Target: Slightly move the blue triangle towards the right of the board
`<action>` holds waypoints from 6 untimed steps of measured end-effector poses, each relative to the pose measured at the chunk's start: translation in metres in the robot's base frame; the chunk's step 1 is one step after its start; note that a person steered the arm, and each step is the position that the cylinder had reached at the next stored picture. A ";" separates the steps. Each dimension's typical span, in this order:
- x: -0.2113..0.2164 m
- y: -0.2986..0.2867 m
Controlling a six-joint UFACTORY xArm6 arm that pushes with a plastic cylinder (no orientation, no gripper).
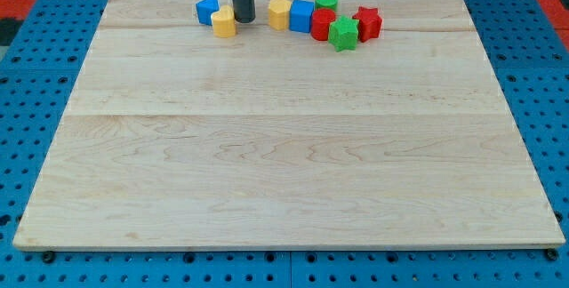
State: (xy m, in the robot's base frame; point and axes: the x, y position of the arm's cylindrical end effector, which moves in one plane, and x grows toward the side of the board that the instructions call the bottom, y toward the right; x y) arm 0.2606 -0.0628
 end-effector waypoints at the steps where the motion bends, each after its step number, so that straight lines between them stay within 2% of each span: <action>1: 0.040 0.000; 2: 0.068 -0.042; 4: 0.053 -0.188; 5: 0.004 -0.162; 6: -0.011 -0.090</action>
